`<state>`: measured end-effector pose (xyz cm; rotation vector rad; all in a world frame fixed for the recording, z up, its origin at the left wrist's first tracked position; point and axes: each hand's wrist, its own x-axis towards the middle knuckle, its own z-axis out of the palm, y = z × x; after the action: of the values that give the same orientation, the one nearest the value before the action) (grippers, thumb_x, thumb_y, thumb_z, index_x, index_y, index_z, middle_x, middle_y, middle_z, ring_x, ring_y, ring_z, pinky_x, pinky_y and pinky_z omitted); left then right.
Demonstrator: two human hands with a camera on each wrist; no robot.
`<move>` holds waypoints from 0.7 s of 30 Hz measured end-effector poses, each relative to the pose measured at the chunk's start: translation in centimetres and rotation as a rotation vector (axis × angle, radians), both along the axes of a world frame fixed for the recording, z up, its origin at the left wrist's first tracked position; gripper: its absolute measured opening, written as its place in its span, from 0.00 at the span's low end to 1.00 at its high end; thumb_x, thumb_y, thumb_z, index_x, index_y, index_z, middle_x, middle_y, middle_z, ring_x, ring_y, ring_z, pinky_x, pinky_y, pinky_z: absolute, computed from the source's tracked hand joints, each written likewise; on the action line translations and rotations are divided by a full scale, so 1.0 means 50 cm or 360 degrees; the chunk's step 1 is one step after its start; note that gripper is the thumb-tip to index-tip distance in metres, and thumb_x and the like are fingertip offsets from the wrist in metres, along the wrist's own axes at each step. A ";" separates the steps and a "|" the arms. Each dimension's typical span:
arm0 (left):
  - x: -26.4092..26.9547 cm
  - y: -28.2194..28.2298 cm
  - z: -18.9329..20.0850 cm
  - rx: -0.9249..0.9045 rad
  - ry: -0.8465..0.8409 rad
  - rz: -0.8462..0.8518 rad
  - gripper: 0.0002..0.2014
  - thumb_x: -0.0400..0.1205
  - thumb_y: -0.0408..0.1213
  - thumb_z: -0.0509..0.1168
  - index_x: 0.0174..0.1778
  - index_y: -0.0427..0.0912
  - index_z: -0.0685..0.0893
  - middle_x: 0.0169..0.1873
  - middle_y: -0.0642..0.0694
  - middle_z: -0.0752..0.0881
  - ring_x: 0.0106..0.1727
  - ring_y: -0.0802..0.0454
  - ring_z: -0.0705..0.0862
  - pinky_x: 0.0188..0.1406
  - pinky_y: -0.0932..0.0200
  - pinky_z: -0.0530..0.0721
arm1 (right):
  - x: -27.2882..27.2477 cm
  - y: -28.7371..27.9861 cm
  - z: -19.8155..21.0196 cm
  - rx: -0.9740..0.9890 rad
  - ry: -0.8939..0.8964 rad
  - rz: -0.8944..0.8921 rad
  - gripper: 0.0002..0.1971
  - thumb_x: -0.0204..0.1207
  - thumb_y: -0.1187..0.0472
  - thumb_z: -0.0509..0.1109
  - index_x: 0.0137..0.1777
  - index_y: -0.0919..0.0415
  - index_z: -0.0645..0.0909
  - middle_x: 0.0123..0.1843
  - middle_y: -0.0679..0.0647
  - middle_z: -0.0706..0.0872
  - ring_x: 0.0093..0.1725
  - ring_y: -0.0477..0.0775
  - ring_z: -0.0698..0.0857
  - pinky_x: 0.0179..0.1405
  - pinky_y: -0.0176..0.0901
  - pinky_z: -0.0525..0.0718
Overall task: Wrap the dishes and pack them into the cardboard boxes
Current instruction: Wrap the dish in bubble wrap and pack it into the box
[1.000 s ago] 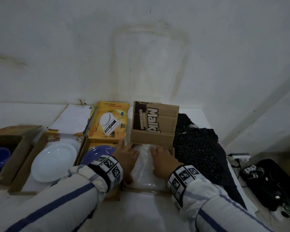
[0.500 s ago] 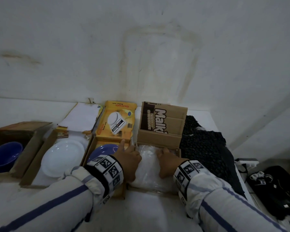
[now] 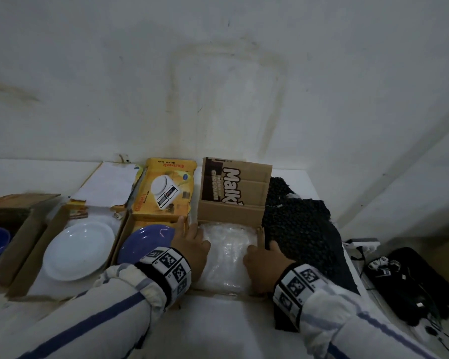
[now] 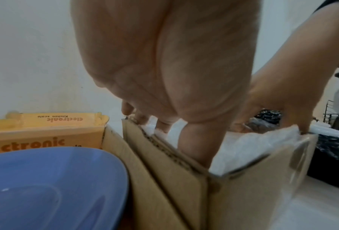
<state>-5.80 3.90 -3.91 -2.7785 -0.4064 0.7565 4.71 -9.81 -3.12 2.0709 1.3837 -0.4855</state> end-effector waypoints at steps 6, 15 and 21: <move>-0.015 0.014 -0.025 -0.0208 -0.0143 0.0094 0.37 0.74 0.48 0.65 0.79 0.42 0.62 0.82 0.39 0.54 0.83 0.38 0.43 0.75 0.27 0.35 | -0.003 -0.011 -0.011 0.0120 0.0029 -0.0038 0.16 0.77 0.63 0.60 0.65 0.61 0.76 0.68 0.60 0.71 0.66 0.62 0.74 0.73 0.65 0.56; -0.043 0.045 0.000 -0.0498 -0.0275 0.0211 0.35 0.76 0.48 0.64 0.80 0.49 0.61 0.81 0.48 0.55 0.84 0.44 0.43 0.77 0.32 0.33 | 0.044 0.004 0.048 0.0138 0.0174 -0.0103 0.14 0.77 0.58 0.64 0.61 0.57 0.81 0.65 0.57 0.73 0.67 0.62 0.69 0.67 0.60 0.63; -0.047 0.042 -0.011 -0.0386 -0.0283 -0.0050 0.30 0.76 0.50 0.61 0.75 0.44 0.70 0.77 0.49 0.66 0.83 0.46 0.49 0.75 0.29 0.32 | 0.048 0.018 0.034 -0.0062 0.0277 -0.0206 0.16 0.78 0.54 0.63 0.61 0.59 0.82 0.63 0.54 0.79 0.66 0.59 0.73 0.67 0.55 0.65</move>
<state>-8.13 5.98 -4.45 -3.0850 -0.3207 0.5885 7.14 -8.90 -1.44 2.1367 1.3303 -0.7569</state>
